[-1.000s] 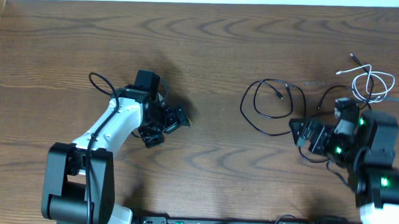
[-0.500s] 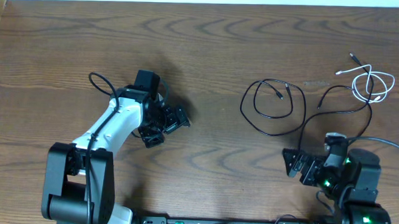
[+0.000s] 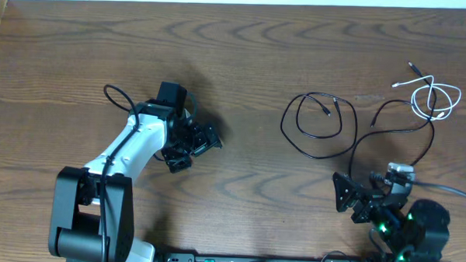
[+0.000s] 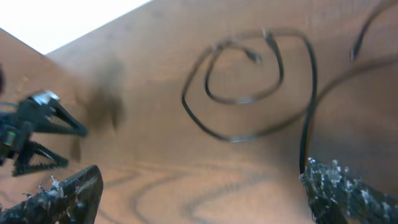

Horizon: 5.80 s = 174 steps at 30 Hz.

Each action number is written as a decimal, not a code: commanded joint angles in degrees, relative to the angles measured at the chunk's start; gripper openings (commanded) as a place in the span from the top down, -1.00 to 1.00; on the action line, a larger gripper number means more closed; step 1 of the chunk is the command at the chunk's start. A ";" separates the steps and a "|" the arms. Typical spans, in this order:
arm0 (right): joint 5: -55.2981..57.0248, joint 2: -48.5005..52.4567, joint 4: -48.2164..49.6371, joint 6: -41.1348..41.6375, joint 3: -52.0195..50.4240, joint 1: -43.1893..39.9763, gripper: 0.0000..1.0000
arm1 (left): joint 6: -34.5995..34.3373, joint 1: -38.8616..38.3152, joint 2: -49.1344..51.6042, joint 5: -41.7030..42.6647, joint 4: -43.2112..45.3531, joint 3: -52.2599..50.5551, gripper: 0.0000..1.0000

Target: Untangle cables

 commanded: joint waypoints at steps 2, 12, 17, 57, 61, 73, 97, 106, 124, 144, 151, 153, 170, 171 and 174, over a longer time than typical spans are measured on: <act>0.04 -6.32 0.31 0.55 -0.24 0.50 -0.98 | 0.83 0.11 0.04 -0.59 -0.20 0.72 -1.00; 0.04 -9.18 -7.54 0.57 -0.24 0.50 -0.99 | 0.83 0.11 0.04 -0.59 -0.20 0.72 -1.00; 0.04 -9.22 -8.44 0.57 -0.24 0.50 -0.98 | 0.83 0.11 0.04 -0.59 -0.20 0.72 -1.00; 0.02 -9.97 38.47 0.57 -18.88 0.35 -0.99 | 0.83 0.11 0.04 -0.59 -0.20 0.72 -1.00; -0.37 -9.97 37.46 0.55 -19.76 0.35 -0.99 | 0.83 0.11 0.04 -0.59 -0.20 0.72 -1.00; -0.37 -9.97 35.17 0.57 -19.74 0.35 -0.99 | 0.83 0.11 0.04 -0.59 -0.20 0.72 -1.00; -0.59 -9.60 35.21 -2.40 -19.71 0.39 -0.99 | 0.83 0.11 0.04 -0.59 -0.20 0.72 -1.00; 2.08 -9.60 35.17 -21.73 -19.71 0.39 -0.98 | 0.83 0.11 0.04 -0.59 -0.20 0.72 -1.00; 16.31 -9.60 34.12 -25.00 -19.71 0.39 -0.99 | 0.83 0.11 0.04 -0.59 -0.20 0.72 -1.00; 16.33 -9.60 34.12 -25.00 -19.71 0.39 -0.99 | 0.83 0.11 0.04 -0.59 -0.20 0.72 -1.00; 16.33 -9.60 34.12 -25.00 -19.71 0.39 -0.99 | 0.83 0.11 0.04 -0.59 -0.20 0.72 -1.00; 16.31 -9.60 34.12 -25.00 -19.71 0.39 -0.99 | 0.83 0.11 0.04 -0.59 -0.20 0.72 -1.00; 16.33 -9.60 34.12 -25.00 -19.71 0.39 -0.99 | 0.81 0.11 0.04 -0.59 -0.02 0.72 -1.00; 16.31 -9.60 34.12 -25.00 -19.71 0.39 -0.98 | 0.81 0.11 0.04 -0.59 -0.02 0.72 -1.00; 16.31 -9.60 34.12 -25.00 -19.71 0.39 -0.98 | 0.81 0.11 0.04 -0.59 -0.02 0.72 -1.00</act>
